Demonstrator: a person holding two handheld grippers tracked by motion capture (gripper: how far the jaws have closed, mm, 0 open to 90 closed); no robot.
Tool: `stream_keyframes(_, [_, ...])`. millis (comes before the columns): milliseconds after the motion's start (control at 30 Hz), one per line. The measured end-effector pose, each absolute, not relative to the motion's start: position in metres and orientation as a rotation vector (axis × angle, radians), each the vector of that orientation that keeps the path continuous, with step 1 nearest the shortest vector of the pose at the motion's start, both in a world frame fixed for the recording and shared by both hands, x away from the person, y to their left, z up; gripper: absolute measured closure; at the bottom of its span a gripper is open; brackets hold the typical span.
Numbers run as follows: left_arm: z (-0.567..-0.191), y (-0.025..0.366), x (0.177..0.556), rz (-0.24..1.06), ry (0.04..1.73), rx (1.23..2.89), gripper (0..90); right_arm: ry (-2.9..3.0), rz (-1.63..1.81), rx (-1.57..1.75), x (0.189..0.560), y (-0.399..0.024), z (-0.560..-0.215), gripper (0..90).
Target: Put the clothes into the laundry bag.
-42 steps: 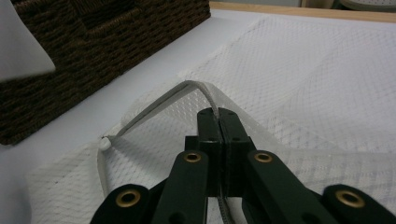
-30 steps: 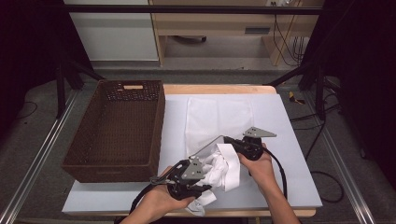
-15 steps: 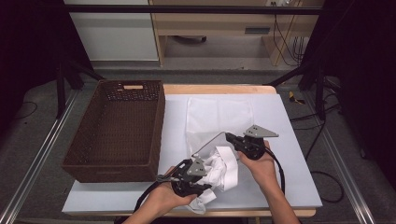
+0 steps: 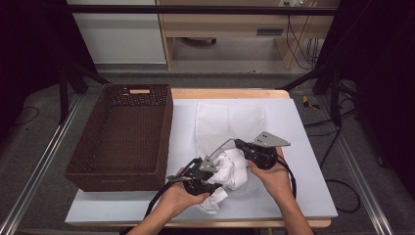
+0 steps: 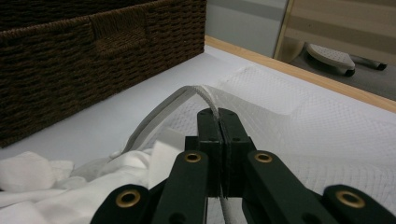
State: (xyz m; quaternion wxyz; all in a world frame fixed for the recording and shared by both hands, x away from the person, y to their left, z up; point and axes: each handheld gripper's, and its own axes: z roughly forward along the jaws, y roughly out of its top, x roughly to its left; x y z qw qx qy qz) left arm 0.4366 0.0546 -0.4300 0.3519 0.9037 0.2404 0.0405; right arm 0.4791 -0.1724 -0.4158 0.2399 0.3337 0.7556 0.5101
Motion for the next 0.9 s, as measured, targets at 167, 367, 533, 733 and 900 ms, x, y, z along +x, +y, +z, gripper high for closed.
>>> stream_keyframes(167, [-0.437, 0.057, 0.442, 0.078, 0.651, 2.319, 72.1, 2.071, 1.395, 0.901, 0.478, -0.172, -0.415, 89.4])
stream_keyframes(367, [-0.437, 0.056, 0.442, 0.081, 0.654, 2.326, 72.1, 2.074, 1.390, 0.903, 0.479, -0.172, -0.416, 89.5])
stream_keyframes(533, [-0.434, 0.054, 0.444, 0.097, 0.667, 2.310, 72.1, 2.075, 1.394, 0.897, 0.478, -0.172, -0.415, 89.5])
stream_keyframes(733, [-0.435, 0.047, 0.453, 0.119, 0.708, 2.300, 72.0, 2.083, 1.396, 0.881, 0.477, -0.170, -0.414, 89.5])
stream_keyframes(900, [-0.439, 0.045, 0.459, 0.129, 0.760, 2.281, 71.9, 2.088, 1.389, 0.862, 0.474, -0.169, -0.413, 89.5])
